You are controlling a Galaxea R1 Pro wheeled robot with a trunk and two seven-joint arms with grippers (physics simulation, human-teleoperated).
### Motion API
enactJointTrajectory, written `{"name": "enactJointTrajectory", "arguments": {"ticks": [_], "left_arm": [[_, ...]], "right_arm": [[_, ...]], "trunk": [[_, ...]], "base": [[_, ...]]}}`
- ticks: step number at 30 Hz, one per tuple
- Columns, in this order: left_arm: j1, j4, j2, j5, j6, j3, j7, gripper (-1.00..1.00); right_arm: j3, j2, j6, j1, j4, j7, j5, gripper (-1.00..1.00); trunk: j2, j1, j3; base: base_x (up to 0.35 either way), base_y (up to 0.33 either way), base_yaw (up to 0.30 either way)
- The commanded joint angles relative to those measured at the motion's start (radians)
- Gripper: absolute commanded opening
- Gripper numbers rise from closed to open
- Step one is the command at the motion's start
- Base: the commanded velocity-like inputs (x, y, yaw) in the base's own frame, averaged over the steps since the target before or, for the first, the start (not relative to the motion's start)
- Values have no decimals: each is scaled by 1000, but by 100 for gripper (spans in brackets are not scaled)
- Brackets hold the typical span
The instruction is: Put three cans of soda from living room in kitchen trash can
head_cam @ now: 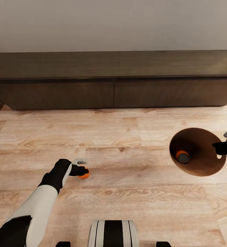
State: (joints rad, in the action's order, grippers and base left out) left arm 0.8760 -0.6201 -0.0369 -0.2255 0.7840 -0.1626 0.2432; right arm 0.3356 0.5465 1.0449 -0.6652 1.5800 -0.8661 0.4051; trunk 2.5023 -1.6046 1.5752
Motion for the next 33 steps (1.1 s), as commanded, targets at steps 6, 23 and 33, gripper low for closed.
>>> {"name": "enactJointTrajectory", "arguments": {"ticks": [6, 23, 33], "left_arm": [[0, -1, 0, 0, 0, 0, -1, 100], [0, -1, 0, -1, 0, 0, -1, 100], [0, 0, -1, 0, 0, 0, -56, 100]], "right_arm": [[0, 1, 2, 2, 0, -5, -7, -100], [0, 0, 2, 7, 0, -5, -7, -100], [0, 0, 2, 7, -1, -4, -7, -100]], "trunk": [[0, 0, 0], [0, 0, 0], [1, -1, 12]], "base": [[14, 0, 0], [5, 0, 0], [8, 0, 0]]}}
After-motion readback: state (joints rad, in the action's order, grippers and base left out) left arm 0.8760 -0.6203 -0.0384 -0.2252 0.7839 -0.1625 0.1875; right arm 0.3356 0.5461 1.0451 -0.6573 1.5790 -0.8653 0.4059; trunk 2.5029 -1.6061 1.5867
